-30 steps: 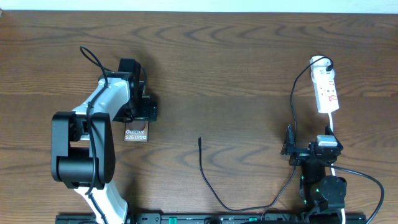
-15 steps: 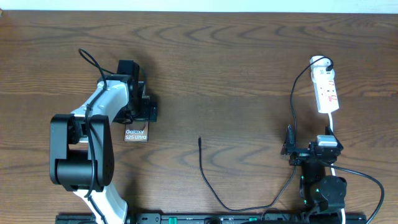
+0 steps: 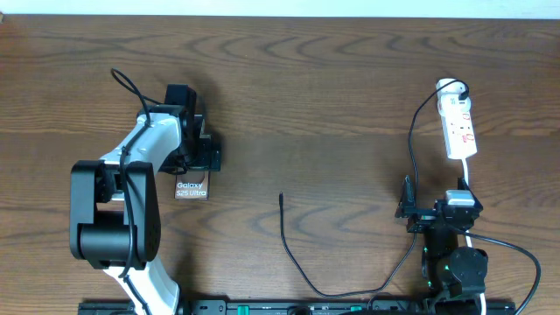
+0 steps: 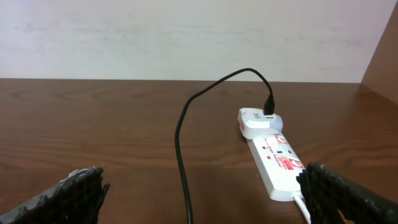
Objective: Plug charger to phone and switch on socket
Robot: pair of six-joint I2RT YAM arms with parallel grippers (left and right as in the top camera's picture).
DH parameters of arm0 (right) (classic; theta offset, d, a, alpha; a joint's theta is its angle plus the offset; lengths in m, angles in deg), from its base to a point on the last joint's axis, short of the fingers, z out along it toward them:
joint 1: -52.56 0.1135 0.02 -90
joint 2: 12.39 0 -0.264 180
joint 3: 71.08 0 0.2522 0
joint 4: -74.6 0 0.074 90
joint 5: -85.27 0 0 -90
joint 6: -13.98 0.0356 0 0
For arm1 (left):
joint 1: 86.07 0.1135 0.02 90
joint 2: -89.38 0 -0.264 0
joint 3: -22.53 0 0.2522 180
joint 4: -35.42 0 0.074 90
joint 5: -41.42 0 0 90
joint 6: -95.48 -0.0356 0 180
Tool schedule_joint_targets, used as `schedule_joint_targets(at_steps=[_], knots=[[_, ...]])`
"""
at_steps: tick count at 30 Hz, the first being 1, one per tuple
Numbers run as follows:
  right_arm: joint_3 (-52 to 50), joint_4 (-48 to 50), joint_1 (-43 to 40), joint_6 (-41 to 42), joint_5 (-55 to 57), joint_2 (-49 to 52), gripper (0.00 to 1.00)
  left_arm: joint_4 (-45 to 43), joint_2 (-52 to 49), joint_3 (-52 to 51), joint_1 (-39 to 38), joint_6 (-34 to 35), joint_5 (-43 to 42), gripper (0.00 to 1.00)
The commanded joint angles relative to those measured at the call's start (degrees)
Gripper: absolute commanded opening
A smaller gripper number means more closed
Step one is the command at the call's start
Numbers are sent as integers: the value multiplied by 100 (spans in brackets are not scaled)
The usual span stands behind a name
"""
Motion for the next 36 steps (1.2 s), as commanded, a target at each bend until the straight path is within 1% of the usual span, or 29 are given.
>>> schedule_joint_targets(at_steps=[1, 34, 36], knots=[[-15, -11, 50, -44, -13, -7, 99, 35, -219, -256, 2, -140, -138, 98], [-15, -11, 50, -44, -13, -7, 99, 271, -219, -264, 2, -140, -140, 100], [-15, -11, 50, -44, -13, -7, 99, 273, -219, -264, 2, -138, -140, 96]])
